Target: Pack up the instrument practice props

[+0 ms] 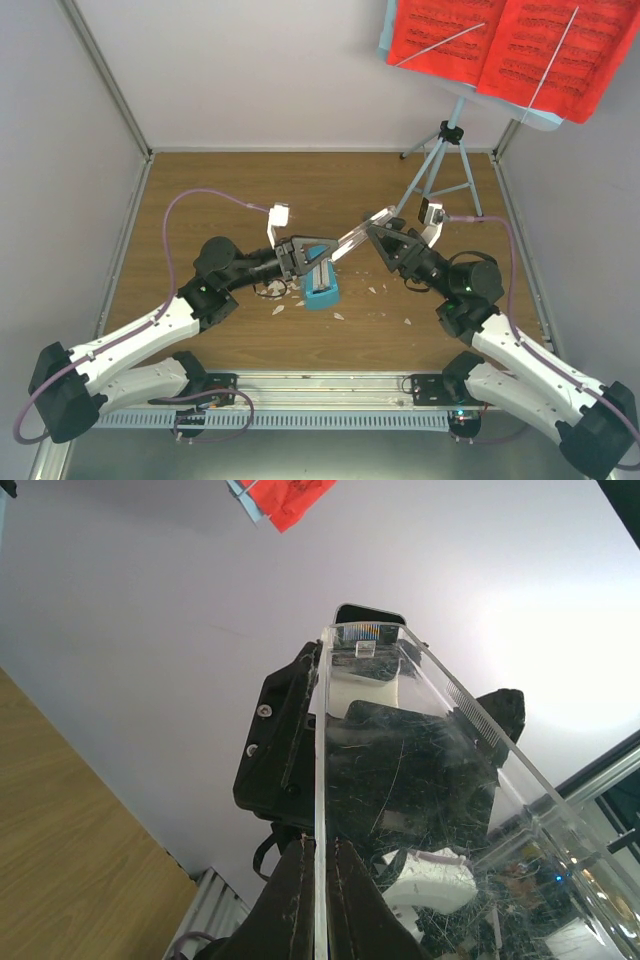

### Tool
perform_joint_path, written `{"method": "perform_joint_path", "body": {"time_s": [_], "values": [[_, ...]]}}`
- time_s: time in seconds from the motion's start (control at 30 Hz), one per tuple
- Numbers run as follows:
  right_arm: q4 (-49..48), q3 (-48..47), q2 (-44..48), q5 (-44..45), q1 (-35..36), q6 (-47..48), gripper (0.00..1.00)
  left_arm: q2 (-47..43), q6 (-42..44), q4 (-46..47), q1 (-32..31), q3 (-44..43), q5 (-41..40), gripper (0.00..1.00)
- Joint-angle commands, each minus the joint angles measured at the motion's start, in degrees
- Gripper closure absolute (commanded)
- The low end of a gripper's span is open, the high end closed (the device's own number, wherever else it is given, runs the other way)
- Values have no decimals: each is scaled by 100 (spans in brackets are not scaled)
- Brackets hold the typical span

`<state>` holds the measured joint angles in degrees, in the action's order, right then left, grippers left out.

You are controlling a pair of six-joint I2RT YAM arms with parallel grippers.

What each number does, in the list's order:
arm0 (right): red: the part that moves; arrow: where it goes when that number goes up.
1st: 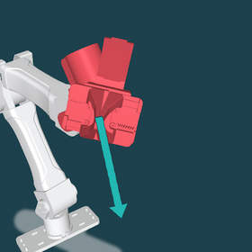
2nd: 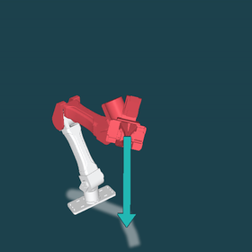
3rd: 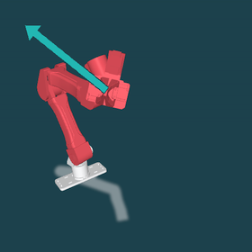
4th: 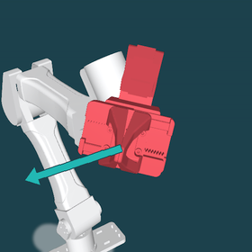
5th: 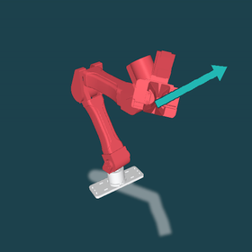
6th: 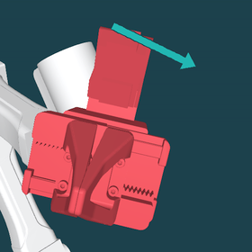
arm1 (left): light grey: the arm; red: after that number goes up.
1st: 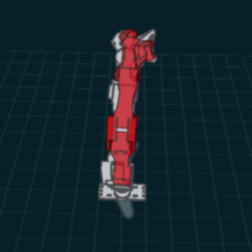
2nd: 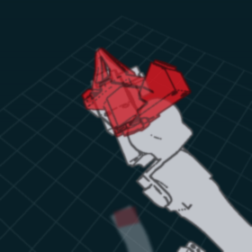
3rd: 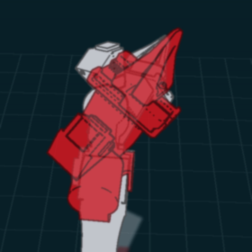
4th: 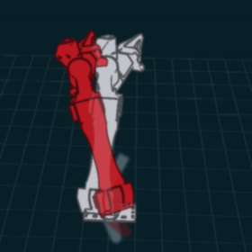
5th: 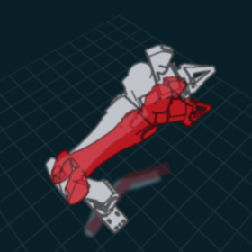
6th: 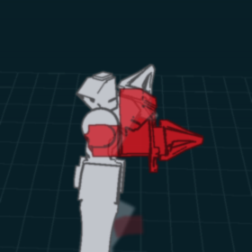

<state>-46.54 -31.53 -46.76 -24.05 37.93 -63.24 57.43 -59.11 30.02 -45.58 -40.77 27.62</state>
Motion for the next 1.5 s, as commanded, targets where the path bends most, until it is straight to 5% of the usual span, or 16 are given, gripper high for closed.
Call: {"method": "perform_joint_path", "body": {"time_s": [0.0,0.47,0.73,0.87,1.0,1.17,1.47], "values": [[-70,-81,70,153,61,144,27,-65,117,299,32,83,70,100],[351,235,374,569,65,173,41,82,436,116,32,76,194,97],[1956,211,1030,1105,68,1105,41,-421,1383,-1453,36,22,-620,26],[3044,161,1390,1456,65,1904,41,-878,1711,-2438,45,335,-1225,12],[3715,201,1648,1695,63,2616,41,-1141,1637,-2835,67,990,-1447,7],[3967,444,1850,1836,65,2968,40,-1015,1334,-2097,67,1979,-1204,12],[3857,997,2276,1779,61,2757,40,-123,1648,-1389,60,2358,-1357,10]]}}
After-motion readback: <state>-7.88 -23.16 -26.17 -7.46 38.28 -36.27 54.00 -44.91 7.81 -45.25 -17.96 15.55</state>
